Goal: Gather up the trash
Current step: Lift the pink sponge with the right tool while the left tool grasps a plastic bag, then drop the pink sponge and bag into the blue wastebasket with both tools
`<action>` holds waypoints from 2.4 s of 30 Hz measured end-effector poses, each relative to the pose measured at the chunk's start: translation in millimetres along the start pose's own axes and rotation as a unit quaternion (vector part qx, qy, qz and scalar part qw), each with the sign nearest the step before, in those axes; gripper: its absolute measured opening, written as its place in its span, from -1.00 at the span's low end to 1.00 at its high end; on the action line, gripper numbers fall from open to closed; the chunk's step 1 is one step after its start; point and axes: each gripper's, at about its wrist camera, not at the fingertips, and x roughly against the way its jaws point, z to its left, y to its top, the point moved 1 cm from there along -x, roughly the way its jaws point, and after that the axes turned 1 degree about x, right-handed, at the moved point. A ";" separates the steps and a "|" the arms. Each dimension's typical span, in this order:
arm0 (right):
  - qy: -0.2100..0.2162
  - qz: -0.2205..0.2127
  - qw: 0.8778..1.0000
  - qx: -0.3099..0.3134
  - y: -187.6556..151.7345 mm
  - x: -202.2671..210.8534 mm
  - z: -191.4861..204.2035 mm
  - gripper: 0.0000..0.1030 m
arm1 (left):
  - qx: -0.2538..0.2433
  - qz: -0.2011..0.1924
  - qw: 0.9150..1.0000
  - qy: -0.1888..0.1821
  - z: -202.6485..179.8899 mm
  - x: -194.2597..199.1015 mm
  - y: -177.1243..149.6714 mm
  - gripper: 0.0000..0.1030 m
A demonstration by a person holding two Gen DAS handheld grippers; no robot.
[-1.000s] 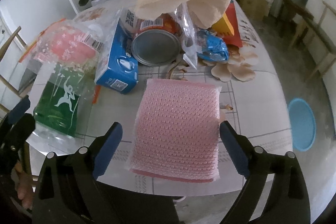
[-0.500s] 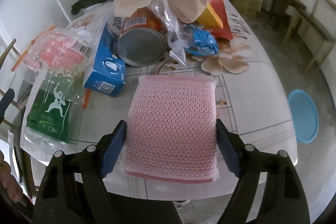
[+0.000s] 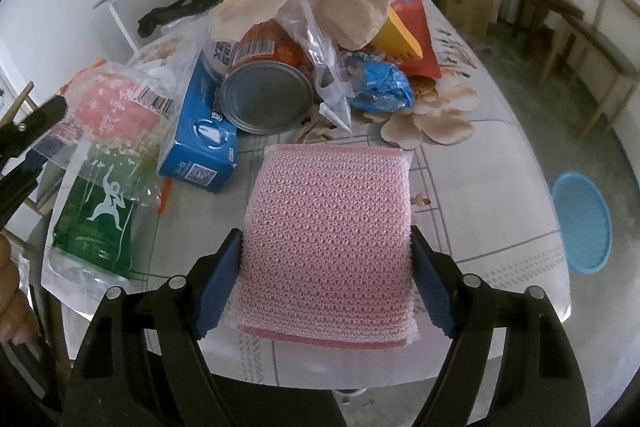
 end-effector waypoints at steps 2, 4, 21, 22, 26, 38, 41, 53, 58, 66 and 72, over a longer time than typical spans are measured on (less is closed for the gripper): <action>0.000 -0.001 1.000 -0.001 0.8 -0.6 -1.9 0.45 | 0.002 0.005 1.000 0.003 2.0 -2.1 0.1 -0.61; 0.001 -0.002 1.000 -0.002 2.5 -1.6 -4.1 0.44 | 0.004 0.005 1.000 0.005 2.9 -2.0 0.5 -0.77; 0.002 -0.007 1.000 -0.009 3.5 -2.8 -5.5 0.41 | -0.025 -0.072 0.995 -0.065 -16.8 36.6 6.4 -0.96; 0.002 -0.007 1.000 -0.009 3.6 -2.5 -5.6 0.41 | -0.027 -0.077 0.994 -0.067 -17.7 40.1 6.8 -0.96; 0.003 -0.008 1.000 -0.009 4.8 -1.2 -4.5 0.41 | -0.033 -0.095 0.992 -0.074 -21.3 54.3 8.4 -0.96; 0.032 -0.048 0.998 -0.017 2.7 29.4 -11.8 0.40 | -0.059 -0.098 0.990 -0.083 -53.1 72.0 2.8 -0.96; 0.041 -0.067 0.997 -0.026 1.3 45.5 -24.1 0.40 | -0.080 -0.095 0.988 -0.093 -74.3 71.2 1.6 -0.96; 0.017 -0.135 0.964 -0.229 -38.7 108.0 -182.4 0.41 | -0.151 0.050 0.970 -0.183 -224.4 -23.4 1.7 -0.96; 0.075 -0.135 0.914 -0.375 -77.0 106.7 -282.6 0.42 | -0.197 0.130 0.956 -0.174 -298.8 -95.6 -25.5 -0.95; 0.192 -0.109 0.818 -0.531 -113.9 49.4 -394.4 0.42 | -0.220 0.275 0.922 -0.159 -385.5 -236.6 -97.2 -0.95; 0.229 -0.097 0.770 -0.588 -101.6 -1.7 -456.5 0.44 | -0.221 0.322 0.907 -0.155 -437.2 -316.7 -130.7 -0.95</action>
